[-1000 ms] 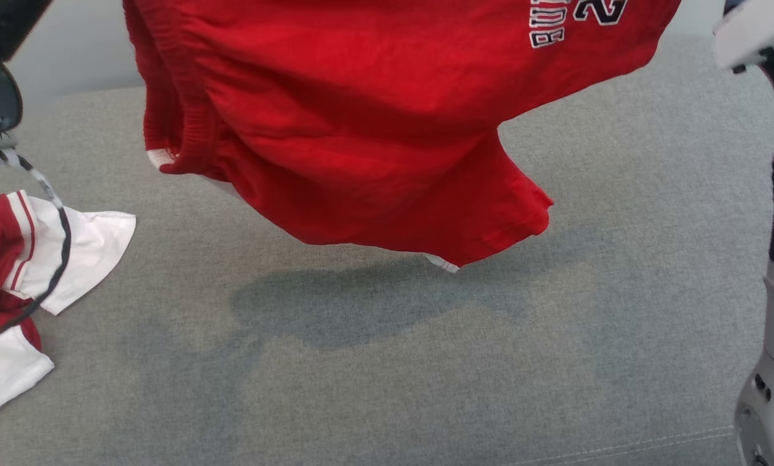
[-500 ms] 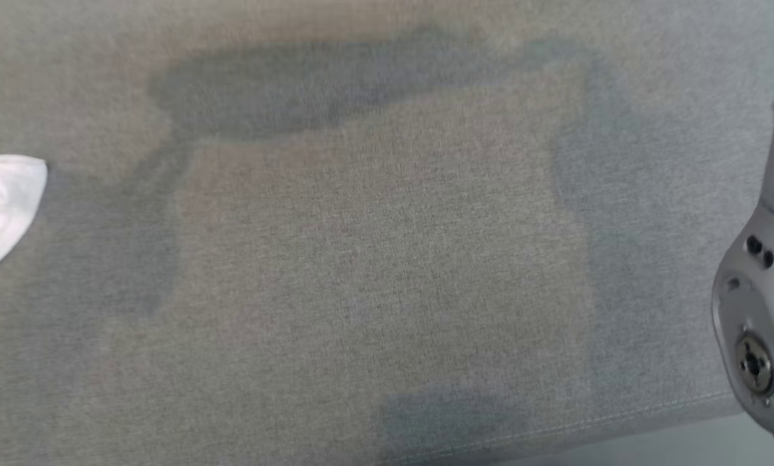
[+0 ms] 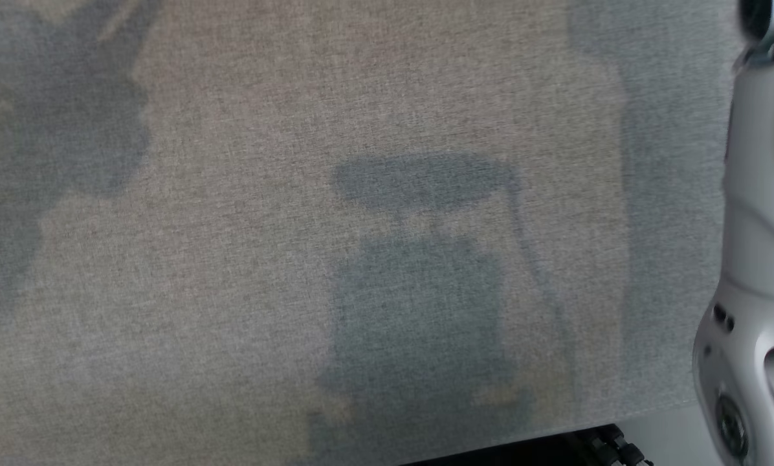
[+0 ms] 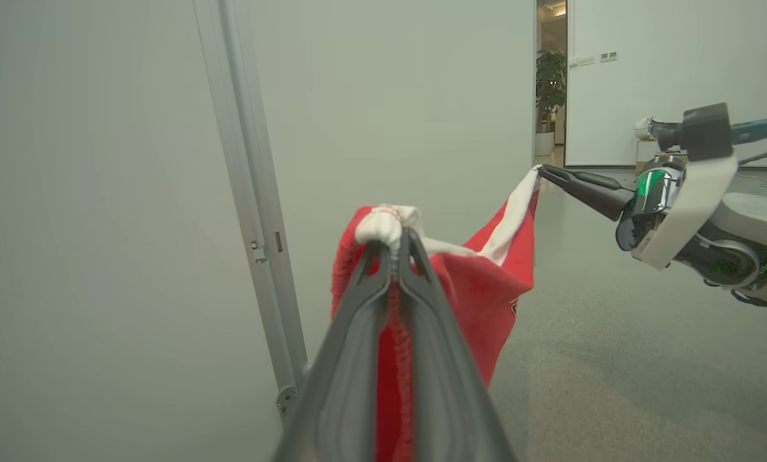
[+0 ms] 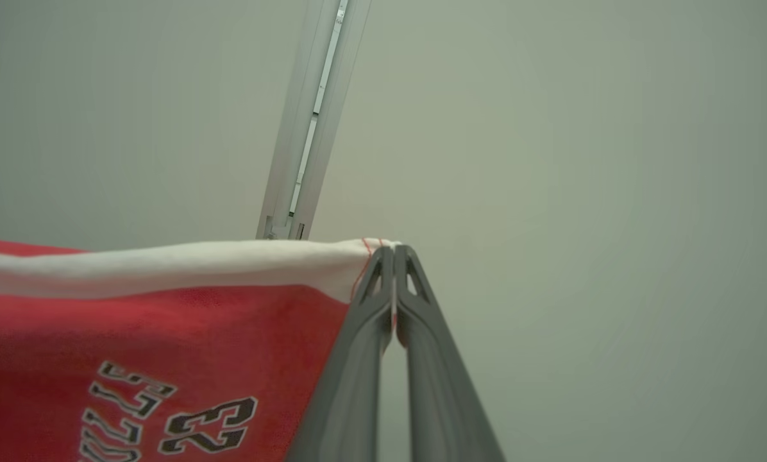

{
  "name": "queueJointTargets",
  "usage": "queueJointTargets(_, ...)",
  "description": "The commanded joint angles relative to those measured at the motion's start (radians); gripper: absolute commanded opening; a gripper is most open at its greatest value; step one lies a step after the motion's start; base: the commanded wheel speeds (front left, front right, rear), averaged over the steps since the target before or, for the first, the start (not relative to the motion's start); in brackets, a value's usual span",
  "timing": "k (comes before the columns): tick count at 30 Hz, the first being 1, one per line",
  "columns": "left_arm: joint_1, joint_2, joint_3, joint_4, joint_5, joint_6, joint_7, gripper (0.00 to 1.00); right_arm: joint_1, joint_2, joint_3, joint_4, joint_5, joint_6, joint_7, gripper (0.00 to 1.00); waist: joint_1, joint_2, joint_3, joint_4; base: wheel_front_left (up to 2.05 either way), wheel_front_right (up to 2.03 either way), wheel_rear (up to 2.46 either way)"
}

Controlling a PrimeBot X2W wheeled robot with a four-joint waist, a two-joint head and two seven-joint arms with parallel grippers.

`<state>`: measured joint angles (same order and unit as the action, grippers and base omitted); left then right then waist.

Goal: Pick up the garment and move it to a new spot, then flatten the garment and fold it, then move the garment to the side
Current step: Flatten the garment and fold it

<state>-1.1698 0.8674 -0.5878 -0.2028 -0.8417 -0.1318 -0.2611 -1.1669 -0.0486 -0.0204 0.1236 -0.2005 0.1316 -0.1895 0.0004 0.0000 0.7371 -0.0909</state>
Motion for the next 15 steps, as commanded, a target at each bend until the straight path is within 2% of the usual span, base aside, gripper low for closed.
queueJointTargets(1, 0.051, -0.002, 0.009, -0.026, 0.01, 0.002, -0.002, 0.0, 0.051, -0.003, 0.001, -0.008, 0.006, -0.002, -0.015, 0.0, -0.0004, 0.0, 0.061, 0.025, 0.0, 0.0, 0.0)
queueJointTargets(4, 0.187, -0.005, 0.012, -0.091, -0.008, 0.002, -0.003, 0.0, 0.184, -0.003, 0.006, -0.039, 0.016, -0.002, -0.039, 0.0, -0.0004, 0.0, 0.029, 0.037, 0.0, 0.0, 0.0)
queueJointTargets(8, 0.372, 0.017, -0.039, -0.16, 0.009, 0.002, -0.003, 0.0, 0.403, -0.003, 0.015, -0.102, 0.03, -0.002, -0.048, 0.0, -0.0004, 0.0, -0.033, 0.048, 0.0, 0.0, 0.0)
queueJointTargets(12, 0.517, 0.031, -0.107, -0.179, 0.085, 0.002, -0.003, 0.0, 0.621, -0.003, 0.024, -0.168, 0.03, -0.002, -0.039, 0.0, -0.0004, 0.0, -0.103, 0.052, 0.0, 0.0, 0.0)
queueJointTargets(15, 0.606, 0.012, -0.134, -0.16, 0.139, 0.002, -0.003, 0.0, 0.759, -0.003, 0.038, -0.202, 0.008, -0.002, -0.026, 0.0, -0.0004, 0.0, -0.154, 0.051, 0.0, 0.0, 0.0)
